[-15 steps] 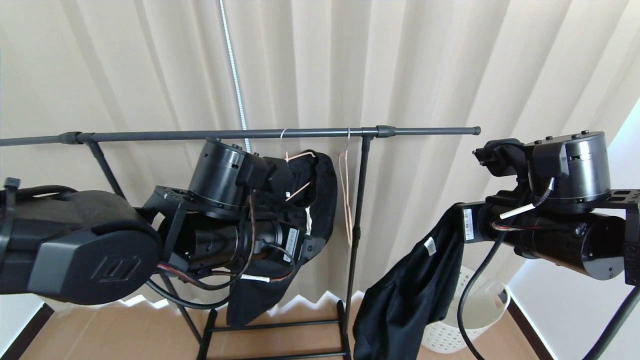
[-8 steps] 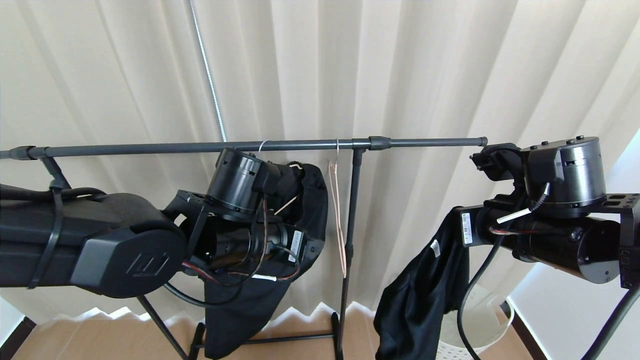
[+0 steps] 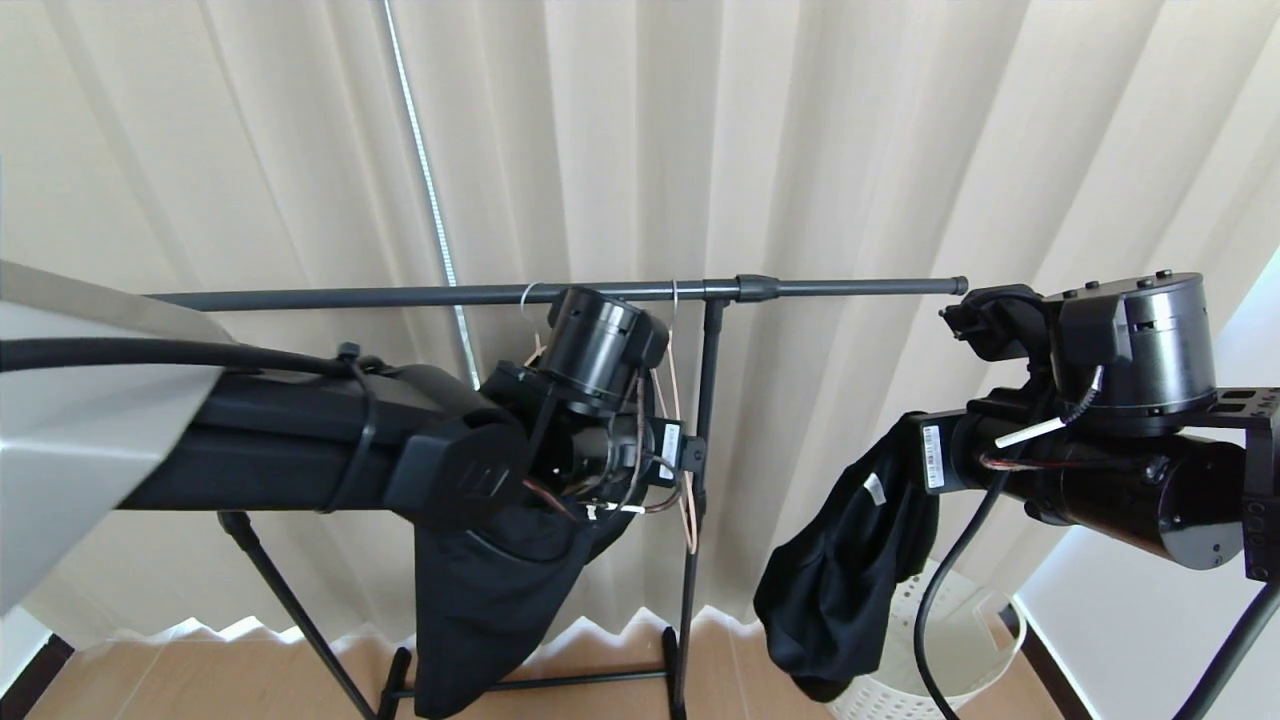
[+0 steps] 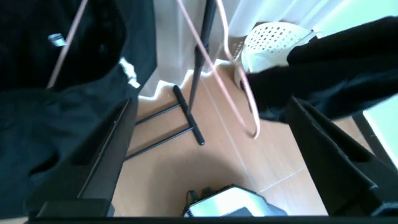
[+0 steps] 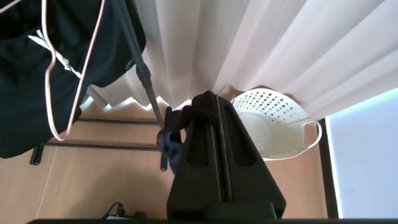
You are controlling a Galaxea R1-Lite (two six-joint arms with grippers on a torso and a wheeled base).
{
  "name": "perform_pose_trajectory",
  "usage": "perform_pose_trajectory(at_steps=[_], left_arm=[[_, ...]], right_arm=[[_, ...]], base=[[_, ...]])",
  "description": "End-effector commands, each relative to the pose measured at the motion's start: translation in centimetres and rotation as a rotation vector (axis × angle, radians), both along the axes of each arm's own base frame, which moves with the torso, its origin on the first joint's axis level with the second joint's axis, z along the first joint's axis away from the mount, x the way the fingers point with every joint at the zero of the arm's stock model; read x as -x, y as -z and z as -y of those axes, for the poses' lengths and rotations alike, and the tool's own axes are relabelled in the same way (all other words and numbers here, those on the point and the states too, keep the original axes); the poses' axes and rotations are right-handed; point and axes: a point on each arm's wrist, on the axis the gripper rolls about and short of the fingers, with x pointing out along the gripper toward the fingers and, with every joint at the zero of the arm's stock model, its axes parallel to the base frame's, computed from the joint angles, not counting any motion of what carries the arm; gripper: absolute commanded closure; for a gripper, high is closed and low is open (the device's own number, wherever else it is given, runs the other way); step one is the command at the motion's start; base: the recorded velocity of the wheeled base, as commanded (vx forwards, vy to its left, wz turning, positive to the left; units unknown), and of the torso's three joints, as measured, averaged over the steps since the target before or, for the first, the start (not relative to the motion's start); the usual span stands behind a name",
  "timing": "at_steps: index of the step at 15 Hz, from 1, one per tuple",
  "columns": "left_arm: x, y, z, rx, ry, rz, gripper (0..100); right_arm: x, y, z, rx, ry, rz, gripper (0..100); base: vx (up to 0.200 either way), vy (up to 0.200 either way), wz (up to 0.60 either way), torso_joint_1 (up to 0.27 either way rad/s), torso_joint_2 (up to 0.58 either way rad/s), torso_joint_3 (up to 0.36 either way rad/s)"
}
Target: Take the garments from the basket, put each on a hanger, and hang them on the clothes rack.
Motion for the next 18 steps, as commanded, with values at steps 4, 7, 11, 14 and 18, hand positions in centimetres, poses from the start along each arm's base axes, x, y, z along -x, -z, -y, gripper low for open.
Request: perform_pose_trajectory(at_steps=[4, 7, 11, 14, 18], left_arm=[[-3.8, 4.0, 2.5, -0.012, -0.071, -0.019, 0], [-4.9, 4.8, 2.3, -0.017, -0.094, -0.027, 0], [-6.6, 5.7, 2.6, -0.004, -0.107, -0.018, 0], [-7.1, 6.5, 2.8, -0.024, -0.123, -0.023, 0], [-5.9, 4.3, 1.6, -0.103, -0.194, -0.023, 0]], right_arm=[[-0.1, 0.0, -0.1, -0.004, -0.001, 0.007, 100], [-0.1, 0.2, -0.1, -0.001, -0.001, 0.004, 100], [-0.2, 0.2, -0.1, -0.001, -0.001, 0.004, 100], [-0.3, 0.4, -0.2, 0.003, -0.001, -0.003, 100], [-0.3, 0.4, -0.2, 0.003, -0.001, -0.004, 100]], base=[[0.0, 0.0, 0.0, 0.0, 0.0, 0.0], [0.0, 0.0, 0.0, 0.0, 0.0, 0.0], [0.0, 0.0, 0.0, 0.0, 0.0, 0.0], [0.0, 0.0, 0.0, 0.0, 0.0, 0.0], [0.0, 0.0, 0.0, 0.0, 0.0, 0.0]])
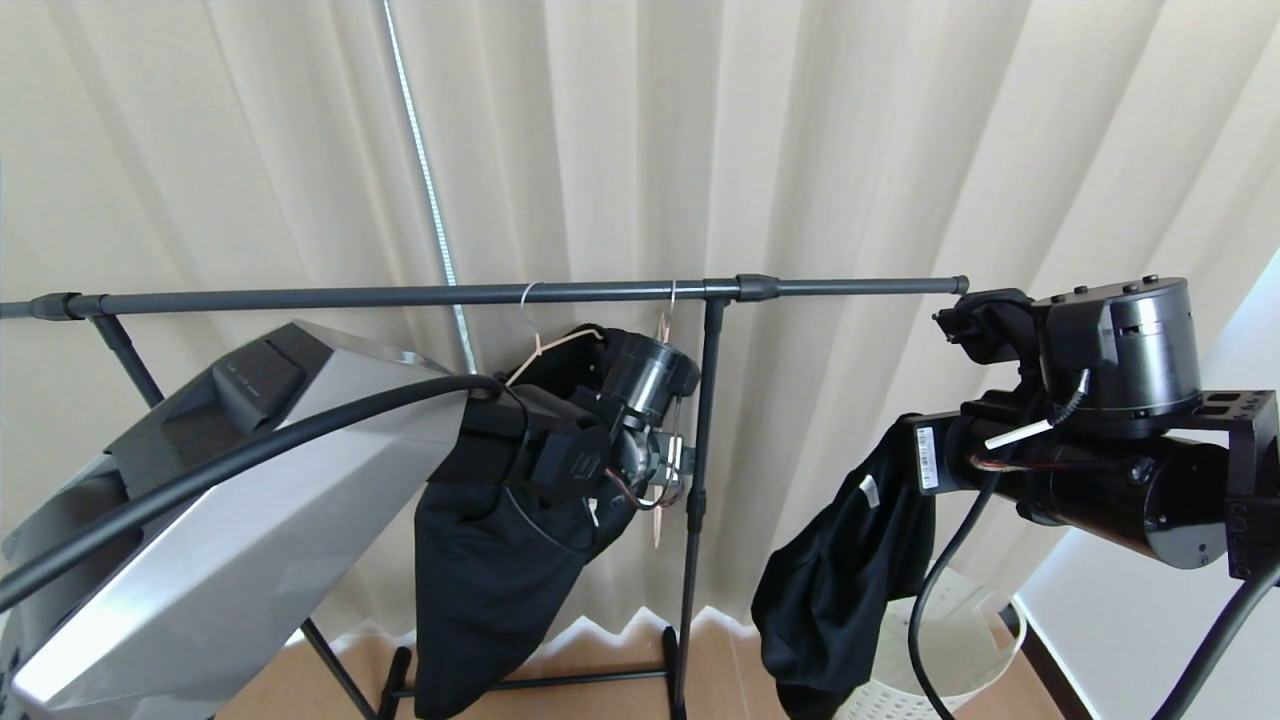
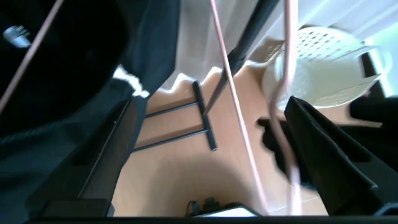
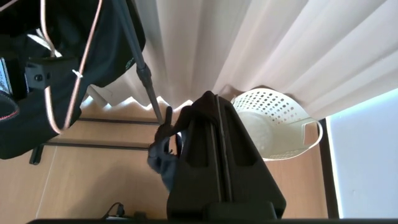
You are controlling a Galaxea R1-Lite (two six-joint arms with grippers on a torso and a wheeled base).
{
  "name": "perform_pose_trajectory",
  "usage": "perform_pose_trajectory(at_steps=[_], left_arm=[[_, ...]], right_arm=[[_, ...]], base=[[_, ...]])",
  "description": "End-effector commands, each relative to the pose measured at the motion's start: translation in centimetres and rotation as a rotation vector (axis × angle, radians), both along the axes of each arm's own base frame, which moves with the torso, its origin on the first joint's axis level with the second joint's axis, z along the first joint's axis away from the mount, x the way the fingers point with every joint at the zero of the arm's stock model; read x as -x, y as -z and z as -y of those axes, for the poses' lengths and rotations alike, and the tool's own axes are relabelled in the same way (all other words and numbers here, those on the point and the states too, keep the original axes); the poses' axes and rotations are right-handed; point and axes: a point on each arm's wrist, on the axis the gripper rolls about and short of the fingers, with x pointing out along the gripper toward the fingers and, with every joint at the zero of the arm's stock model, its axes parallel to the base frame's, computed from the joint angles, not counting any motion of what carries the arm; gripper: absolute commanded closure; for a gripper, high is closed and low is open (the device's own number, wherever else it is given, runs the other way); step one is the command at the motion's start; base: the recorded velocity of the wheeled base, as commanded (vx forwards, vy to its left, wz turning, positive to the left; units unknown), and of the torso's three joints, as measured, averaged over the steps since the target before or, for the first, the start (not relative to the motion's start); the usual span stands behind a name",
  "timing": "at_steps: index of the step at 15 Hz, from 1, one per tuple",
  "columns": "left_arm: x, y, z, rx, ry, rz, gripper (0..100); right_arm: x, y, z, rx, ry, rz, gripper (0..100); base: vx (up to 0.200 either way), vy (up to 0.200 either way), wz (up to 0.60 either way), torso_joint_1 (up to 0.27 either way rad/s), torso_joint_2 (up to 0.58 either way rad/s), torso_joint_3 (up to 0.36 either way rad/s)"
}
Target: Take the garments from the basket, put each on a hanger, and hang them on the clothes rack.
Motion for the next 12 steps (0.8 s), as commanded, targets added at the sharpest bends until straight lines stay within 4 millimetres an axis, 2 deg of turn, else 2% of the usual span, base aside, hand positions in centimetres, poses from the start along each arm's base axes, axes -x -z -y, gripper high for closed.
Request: perform_pose_trajectory(at_steps=[1, 4, 7, 12], left_arm=[[0.4, -2.0, -0.4, 0.011, -0.014, 0.038, 0], [0.0, -2.0, -0.1, 0.016, -0.011, 0.05, 0], [-1.0, -0.3, 0.4, 0.005, -0.015, 0.036, 0], [-2.3, -0.2, 1.4, 0.022, -0.003, 0.069, 0]], right_arm=[[0.0, 0.0, 0.0, 0.0, -0.001, -0.001, 100], [0.1, 0.1, 0.0, 0.0, 0.001, -0.002, 100], [0.1, 0.2, 0.0, 0.002, 0.001, -0.005, 100], [-0.1, 0.3, -0.1, -0.004, -0.002, 0.009, 100]], base=[[0.0, 0.0, 0.0, 0.0, 0.0, 0.0], [0.0, 0.0, 0.0, 0.0, 0.0, 0.0], [0.0, 0.0, 0.0, 0.0, 0.0, 0.0], [0.0, 0.0, 0.0, 0.0, 0.0, 0.0]])
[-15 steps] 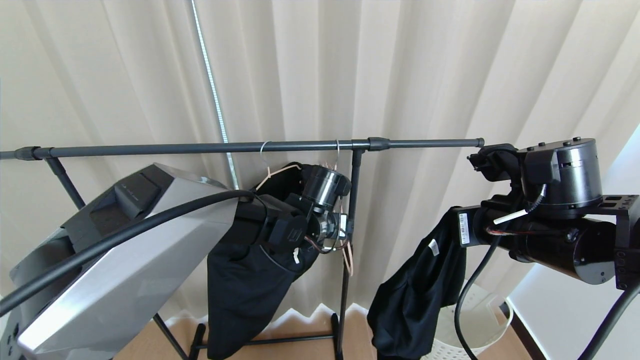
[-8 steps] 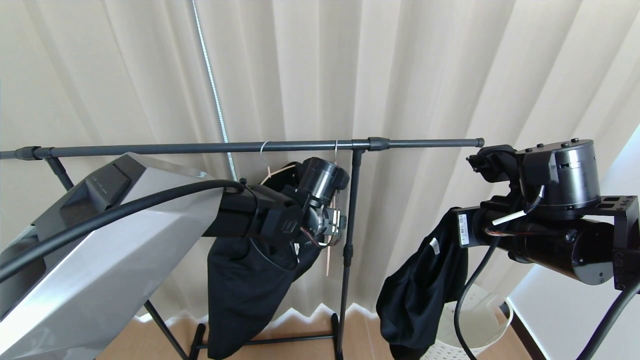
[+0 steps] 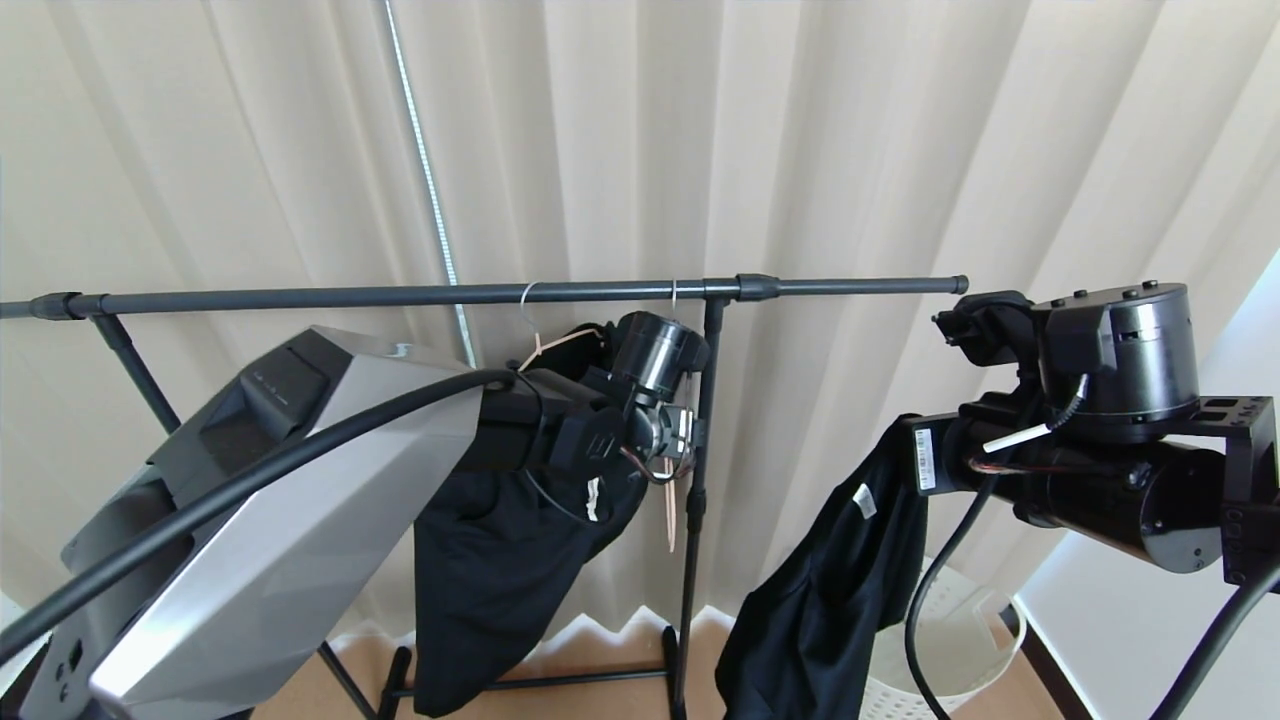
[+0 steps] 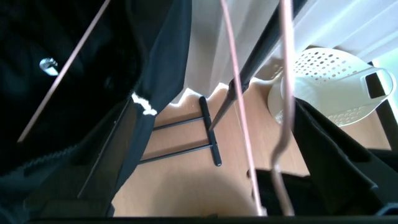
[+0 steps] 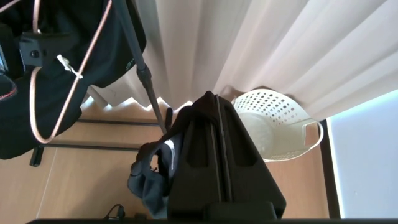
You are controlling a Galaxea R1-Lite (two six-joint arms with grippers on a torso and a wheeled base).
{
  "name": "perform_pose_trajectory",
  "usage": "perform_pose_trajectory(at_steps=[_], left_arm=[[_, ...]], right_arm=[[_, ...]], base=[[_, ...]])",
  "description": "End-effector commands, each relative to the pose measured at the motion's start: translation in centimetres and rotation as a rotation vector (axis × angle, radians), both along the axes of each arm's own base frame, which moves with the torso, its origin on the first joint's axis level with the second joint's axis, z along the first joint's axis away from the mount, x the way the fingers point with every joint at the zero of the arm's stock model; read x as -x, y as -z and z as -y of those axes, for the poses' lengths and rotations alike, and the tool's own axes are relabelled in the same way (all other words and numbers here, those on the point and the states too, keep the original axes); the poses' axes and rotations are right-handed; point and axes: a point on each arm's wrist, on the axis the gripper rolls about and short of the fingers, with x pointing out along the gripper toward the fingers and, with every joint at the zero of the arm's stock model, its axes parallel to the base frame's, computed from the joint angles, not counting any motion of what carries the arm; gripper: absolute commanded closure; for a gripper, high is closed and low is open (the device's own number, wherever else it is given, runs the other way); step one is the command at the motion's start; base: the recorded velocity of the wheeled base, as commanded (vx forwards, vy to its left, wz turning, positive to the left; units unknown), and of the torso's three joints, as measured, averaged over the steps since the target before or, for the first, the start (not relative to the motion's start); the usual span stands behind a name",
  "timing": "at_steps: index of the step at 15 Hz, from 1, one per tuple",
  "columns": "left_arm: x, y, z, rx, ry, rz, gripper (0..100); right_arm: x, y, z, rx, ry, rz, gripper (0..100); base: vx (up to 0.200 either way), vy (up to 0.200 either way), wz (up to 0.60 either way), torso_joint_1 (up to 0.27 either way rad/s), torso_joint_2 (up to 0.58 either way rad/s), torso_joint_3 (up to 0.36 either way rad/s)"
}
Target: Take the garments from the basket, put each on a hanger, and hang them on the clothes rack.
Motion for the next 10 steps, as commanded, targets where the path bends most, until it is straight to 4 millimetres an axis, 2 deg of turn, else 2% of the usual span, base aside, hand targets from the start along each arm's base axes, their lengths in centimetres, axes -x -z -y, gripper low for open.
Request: perform_pose_trajectory(at_steps=[1, 4, 5, 10], left_arm=[[-0.35, 0.82, 0.25, -0.005, -0.002, -0.008, 0], [-0.45, 1.48, 0.11, -0.02, -0.011, -0.02, 0], [-0.37, 1.36, 0.05, -0.02, -0.012, -0.021, 100], [-0.01, 1.06, -0.23, -0.025, -0.013, -0.025, 100]], right_arm=[[0.0, 0.04, -0.02, 0.0, -0.001, 0.0, 100], [0.04, 0.04, 0.01, 0.0, -0.001, 0.0, 100], [0.06, -0.01, 0.02, 0.0, -0.001, 0.001, 100], [0.1, -0.01, 0.05, 0.0, 0.0, 0.002, 100]], base=[[0.0, 0.0, 0.0, 0.0, 0.0, 0.0], [0.0, 0.0, 0.0, 0.0, 0.0, 0.0], [0.0, 0.0, 0.0, 0.0, 0.0, 0.0], [0.0, 0.0, 0.0, 0.0, 0.0, 0.0]])
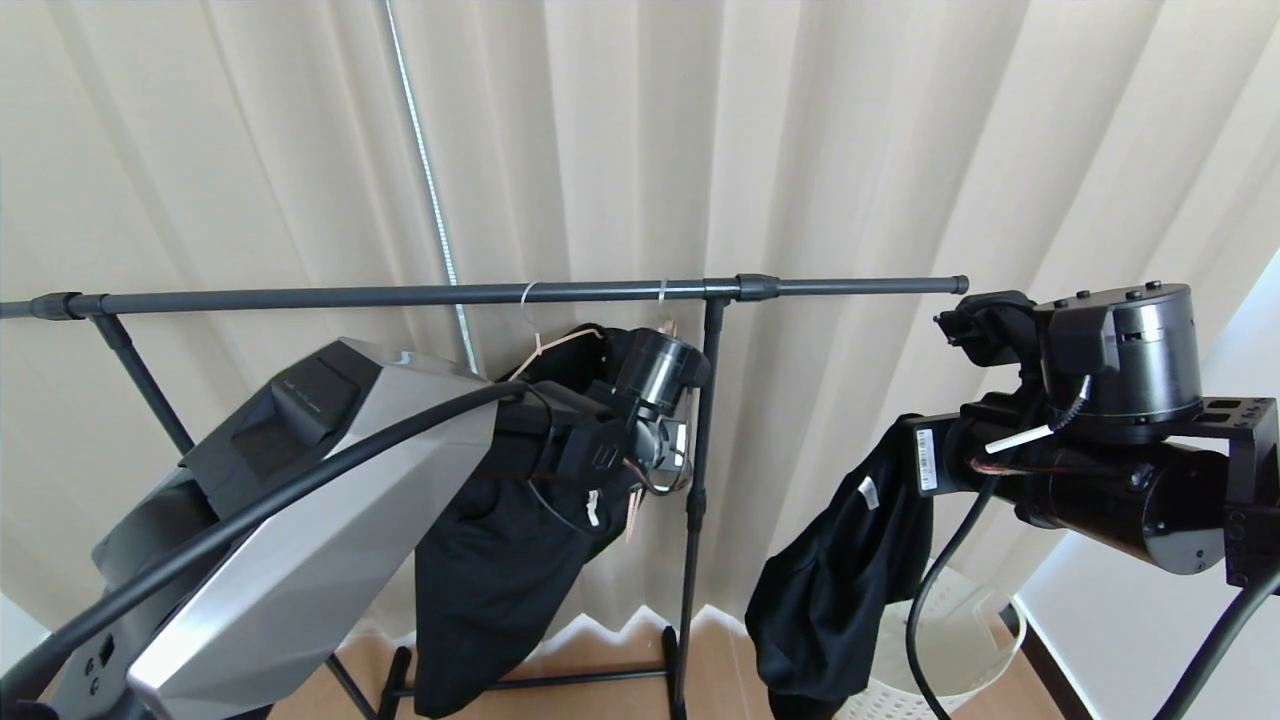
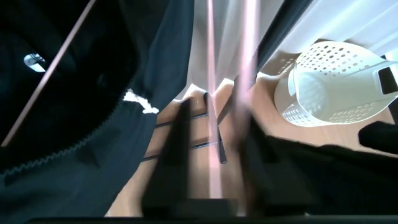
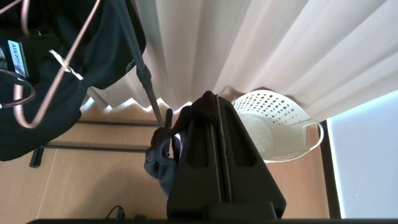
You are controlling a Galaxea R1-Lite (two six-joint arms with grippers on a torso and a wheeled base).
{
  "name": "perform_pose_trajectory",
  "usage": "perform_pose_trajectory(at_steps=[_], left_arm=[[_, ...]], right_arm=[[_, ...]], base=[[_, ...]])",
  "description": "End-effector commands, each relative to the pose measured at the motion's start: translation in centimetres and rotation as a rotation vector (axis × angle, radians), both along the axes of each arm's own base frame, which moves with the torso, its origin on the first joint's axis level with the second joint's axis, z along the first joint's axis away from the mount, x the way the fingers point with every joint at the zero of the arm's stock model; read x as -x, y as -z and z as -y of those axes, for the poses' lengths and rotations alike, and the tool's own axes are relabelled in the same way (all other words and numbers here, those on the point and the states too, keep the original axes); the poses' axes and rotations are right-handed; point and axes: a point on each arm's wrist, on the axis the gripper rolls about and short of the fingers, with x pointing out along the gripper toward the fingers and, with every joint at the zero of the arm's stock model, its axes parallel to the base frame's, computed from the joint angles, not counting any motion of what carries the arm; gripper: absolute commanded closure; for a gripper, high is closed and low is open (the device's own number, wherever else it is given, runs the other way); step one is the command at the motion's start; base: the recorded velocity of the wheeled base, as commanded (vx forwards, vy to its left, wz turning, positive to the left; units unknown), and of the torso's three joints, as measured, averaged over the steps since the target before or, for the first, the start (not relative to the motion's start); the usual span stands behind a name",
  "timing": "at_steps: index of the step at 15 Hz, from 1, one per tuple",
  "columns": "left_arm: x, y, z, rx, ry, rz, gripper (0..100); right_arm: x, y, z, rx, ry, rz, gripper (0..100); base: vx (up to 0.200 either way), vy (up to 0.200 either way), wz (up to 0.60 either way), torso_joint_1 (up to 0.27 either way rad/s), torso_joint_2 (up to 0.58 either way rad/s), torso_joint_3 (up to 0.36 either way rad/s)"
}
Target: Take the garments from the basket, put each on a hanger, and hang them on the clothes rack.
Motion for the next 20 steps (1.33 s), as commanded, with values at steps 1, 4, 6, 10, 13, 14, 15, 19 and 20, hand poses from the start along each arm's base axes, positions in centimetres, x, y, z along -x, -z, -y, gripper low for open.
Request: perform_pose_trajectory(at_steps=[1, 4, 6, 10, 13, 14, 15, 19, 20], left_arm=[[0.3, -0.9, -0.3, 0.005, -0.001, 0.009, 100], [1.2, -2.3, -1.0, 0.009, 0.001, 0.016, 100], [1.5, -2.9, -1.6, 0.01, -0.003, 0.018, 100], [2.8, -4.9, -2.6, 0.026, -0.002, 0.037, 100], [4.3, -5.9, -3.4, 0.021, 0.006, 0.034, 100], [4.9, -6.1, -3.8, 0.017, 0.009, 0.032, 100], [5.2, -6.2, -4.0, 0.016, 0.009, 0.032, 100], [11.3, -5.7, -8.7, -0.025, 0.051, 0.057, 100], [12.7, -5.6, -9.8, -0.026, 0.065, 0.086, 100]], right_arm=[[0.0, 0.0, 0.0, 0.0, 0.0, 0.0, 100], [0.1, -0.2, 0.1, -0.003, 0.0, 0.006, 100], [0.1, -0.2, 0.1, -0.003, 0.0, 0.006, 100], [0.1, -0.1, 0.0, -0.003, 0.0, 0.004, 100], [0.0, -0.1, 0.0, -0.001, 0.0, 0.002, 100], [0.0, 0.0, 0.0, 0.0, 0.0, 0.0, 100], [0.0, 0.0, 0.0, 0.0, 0.0, 0.0, 100], [0.0, 0.1, 0.0, 0.002, 0.001, -0.002, 100], [0.0, 0.2, 0.0, 0.005, 0.001, -0.007, 100]], base=[[0.0, 0.0, 0.0, 0.0, 0.0, 0.0], [0.0, 0.0, 0.0, 0.0, 0.0, 0.0], [0.0, 0.0, 0.0, 0.0, 0.0, 0.0], [0.0, 0.0, 0.0, 0.0, 0.0, 0.0], [0.0, 0.0, 0.0, 0.0, 0.0, 0.0], [0.0, 0.0, 0.0, 0.0, 0.0, 0.0], [0.0, 0.0, 0.0, 0.0, 0.0, 0.0], [0.0, 0.0, 0.0, 0.0, 0.0, 0.0], [0.0, 0.0, 0.0, 0.0, 0.0, 0.0]])
